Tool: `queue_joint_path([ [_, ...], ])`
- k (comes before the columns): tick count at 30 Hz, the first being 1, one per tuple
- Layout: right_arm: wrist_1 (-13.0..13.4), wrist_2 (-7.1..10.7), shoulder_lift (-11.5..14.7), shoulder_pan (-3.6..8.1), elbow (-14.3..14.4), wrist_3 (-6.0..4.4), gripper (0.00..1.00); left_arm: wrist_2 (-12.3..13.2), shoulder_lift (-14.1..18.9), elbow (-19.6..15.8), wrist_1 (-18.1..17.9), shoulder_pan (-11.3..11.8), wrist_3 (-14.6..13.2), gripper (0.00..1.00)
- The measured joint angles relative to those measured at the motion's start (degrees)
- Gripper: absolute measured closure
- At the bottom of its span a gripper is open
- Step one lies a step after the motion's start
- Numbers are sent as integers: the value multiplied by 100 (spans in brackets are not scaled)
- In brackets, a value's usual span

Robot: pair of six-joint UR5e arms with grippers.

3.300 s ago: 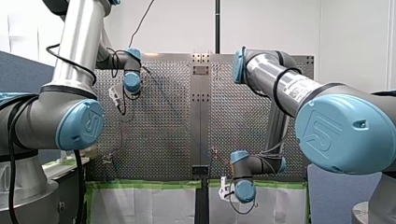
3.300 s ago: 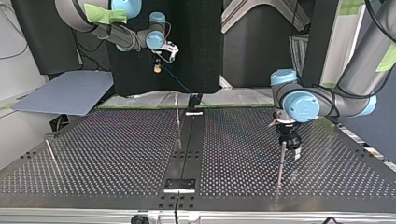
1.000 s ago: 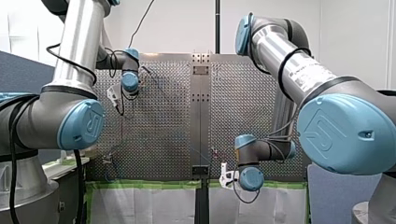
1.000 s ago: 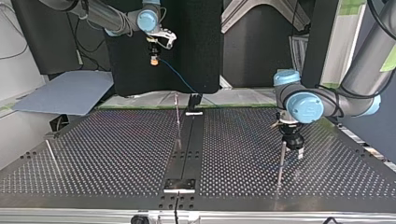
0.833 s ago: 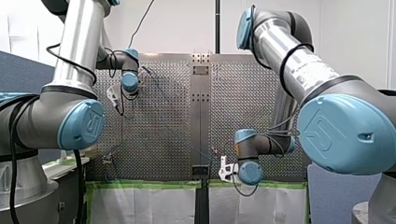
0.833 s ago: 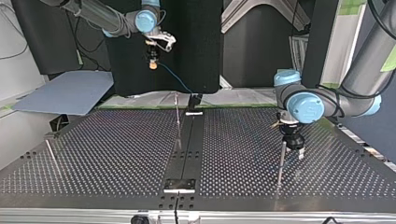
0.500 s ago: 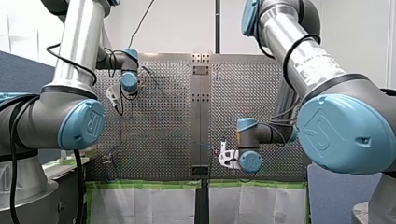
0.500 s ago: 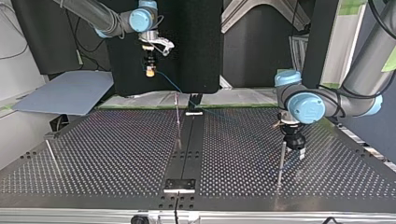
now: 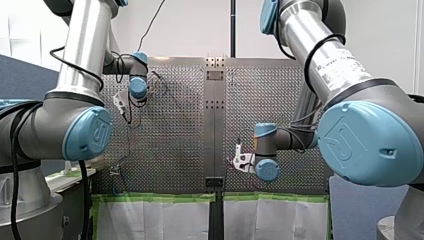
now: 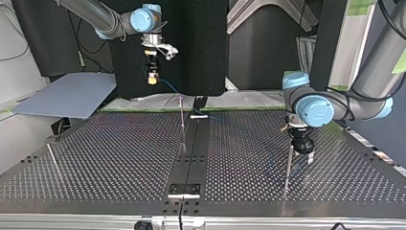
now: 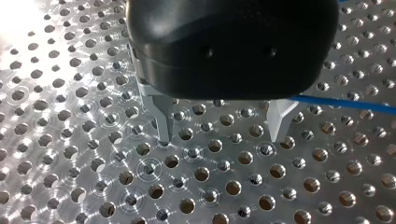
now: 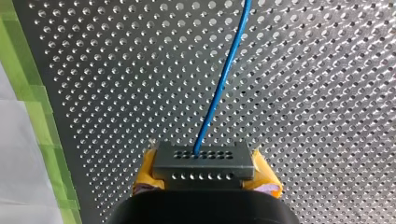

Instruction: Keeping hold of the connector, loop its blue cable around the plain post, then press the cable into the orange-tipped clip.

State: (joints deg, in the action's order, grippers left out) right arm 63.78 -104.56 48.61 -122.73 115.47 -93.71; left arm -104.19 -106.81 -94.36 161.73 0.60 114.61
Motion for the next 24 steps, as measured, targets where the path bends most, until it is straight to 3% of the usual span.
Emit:
queue_joint_path([
  [9, 73, 44, -114, -1, 0, 44, 100, 0, 0, -1, 7, 7, 0, 0],
  [16, 286, 56, -467, -8, 1, 95, 100, 8, 1, 0, 16, 8, 0, 0],
  [24, 483, 71, -792, 4, -1, -67, 100, 9, 1, -1, 43, -11, 0, 0],
])
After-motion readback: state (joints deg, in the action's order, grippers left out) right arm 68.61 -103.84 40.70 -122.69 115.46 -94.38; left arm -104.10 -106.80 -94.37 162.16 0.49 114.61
